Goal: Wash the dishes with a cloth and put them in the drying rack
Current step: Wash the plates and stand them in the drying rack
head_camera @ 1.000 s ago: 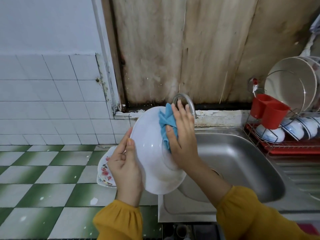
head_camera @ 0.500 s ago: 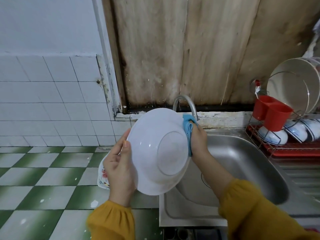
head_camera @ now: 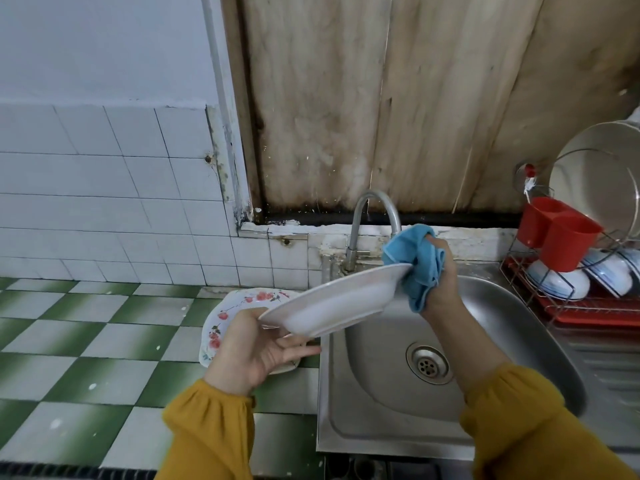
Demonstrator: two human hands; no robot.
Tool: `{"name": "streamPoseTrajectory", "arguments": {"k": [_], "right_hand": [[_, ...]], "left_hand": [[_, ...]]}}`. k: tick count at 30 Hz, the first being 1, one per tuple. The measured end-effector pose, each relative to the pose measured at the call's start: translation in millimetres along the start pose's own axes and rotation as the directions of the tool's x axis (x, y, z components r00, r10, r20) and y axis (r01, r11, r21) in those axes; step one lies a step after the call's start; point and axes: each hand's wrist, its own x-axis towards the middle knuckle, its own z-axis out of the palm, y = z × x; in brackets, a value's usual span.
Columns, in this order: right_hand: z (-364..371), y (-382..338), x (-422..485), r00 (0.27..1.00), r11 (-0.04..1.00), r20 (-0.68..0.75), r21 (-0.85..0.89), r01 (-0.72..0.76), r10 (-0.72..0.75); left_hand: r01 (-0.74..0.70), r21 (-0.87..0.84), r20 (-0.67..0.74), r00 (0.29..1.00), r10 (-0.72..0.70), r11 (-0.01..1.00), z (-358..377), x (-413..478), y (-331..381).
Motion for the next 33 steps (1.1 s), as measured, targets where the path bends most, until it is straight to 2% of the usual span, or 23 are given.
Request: {"name": "streamPoseTrajectory", "arguments": {"k": [2, 4, 5, 6, 8, 10, 12, 13, 15, 17, 19, 21, 23, 26, 27, 29, 30, 32, 33], "right_hand": [[-3.0, -8.2, -1.9, 1.000, 0.965, 0.015, -0.261, -0.011, 0.016], [-9.6, -11.0, -5.2, 0.999, 0.837, 0.043, -0.547, 0.019, 0.005], [-13.2, -12.2, -7.3, 0.999, 0.775, 0.053, -0.631, 0.033, 0.000], [-16.9, -13.5, -9.1, 0.997, 0.728, 0.082, -0.683, 0.061, -0.007], [-19.0, -15.5, -16.1, 0.967, 0.615, 0.255, -0.763, 0.197, 0.007], [-19.9, -12.8, -18.3, 0.931, 0.386, 0.363, -0.864, 0.324, 0.031], [-20.1, -1.2, -11.4, 0.912, 0.155, 0.408, -0.900, 0.407, -0.028], [-19.6, 8.2, -8.0, 0.912, 0.100, 0.404, -0.906, 0.410, -0.076], [-13.9, 30.5, -8.4, 0.914, 0.067, 0.371, -0.920, 0.386, -0.165], [-7.1, 60.3, -19.3, 0.882, 0.030, 0.452, -0.888, 0.460, -0.132], [-3.1, 88.5, -37.0, 0.773, 0.014, 0.635, -0.772, 0.635, -0.007], [-6.4, 103.4, -45.9, 0.692, 0.050, 0.719, -0.695, 0.718, 0.058], [-13.5, 104.6, -36.7, 0.727, 0.058, 0.686, -0.725, 0.687, -0.030], [-5.5, 97.0, -31.9, 0.773, 0.091, 0.553, -0.792, 0.603, -0.310], [3.1, 97.4, -35.7, 0.781, 0.146, 0.514, -0.794, 0.590, -0.355], [19.2, 101.3, -48.6, 0.797, 0.276, 0.523, -0.752, 0.598, -0.301], [20.7, 104.7, -57.4, 0.764, 0.294, 0.602, -0.706, 0.645, -0.230], [12.9, 106.5, -74.4, 0.601, 0.271, 0.798, -0.570, 0.776, -0.041], [2.1, 105.4, -75.5, 0.522, 0.225, 0.851, -0.521, 0.824, 0.058]], "left_hand": [[0.003, -0.129, 0.058, 0.998, 0.004, 0.992, -0.7, 0.3, -1.3], [-0.002, -0.180, 0.057, 0.998, 0.012, 0.984, -1.3, 1.6, -5.5], [-0.009, -0.183, 0.053, 0.998, 0.019, 0.983, -1.3, 2.9, -8.5], [-0.025, -0.188, 0.033, 0.999, 0.032, 0.982, -1.3, 3.9, -11.3], [-0.094, -0.218, -0.026, 0.996, 0.091, 0.971, -0.9, 4.3, -15.4], [-0.186, -0.212, -0.067, 0.982, 0.176, 0.959, -2.1, 4.6, -17.4], [-0.270, -0.167, -0.066, 0.963, 0.263, 0.948, -0.4, 0.1, -17.7], [-0.320, -0.129, -0.073, 0.947, 0.312, 0.939, 1.8, -1.7, -18.3], [-0.442, -0.043, -0.065, 0.896, 0.439, 0.896, 12.5, -8.1, -22.9], [-0.550, 0.026, -0.031, 0.834, 0.551, 0.835, 25.1, -13.6, -33.1], [-0.605, 0.053, -0.027, 0.794, 0.607, 0.794, 31.3, -15.0, -41.9], [-0.612, -0.014, -0.044, 0.791, 0.611, 0.791, 30.1, -17.2, -43.3], [-0.582, -0.123, -0.020, 0.811, 0.585, 0.804, 26.6, -19.8, -42.1], [-0.585, -0.130, 0.051, 0.802, 0.595, 0.801, 28.5, -25.0, -44.7], [-0.616, -0.092, 0.068, 0.780, 0.623, 0.782, 30.6, -26.1, -45.6], [-0.691, -0.020, 0.080, 0.719, 0.690, 0.723, 33.8, -28.7, -44.6], [-0.726, -0.001, 0.070, 0.686, 0.724, 0.688, 32.9, -30.3, -41.8], [-0.781, 0.007, 0.036, 0.624, 0.780, 0.624, 26.4, -32.4, -33.4], [-0.793, -0.003, 0.019, 0.609, 0.793, 0.609, 21.5, -33.4, -29.3]]}}
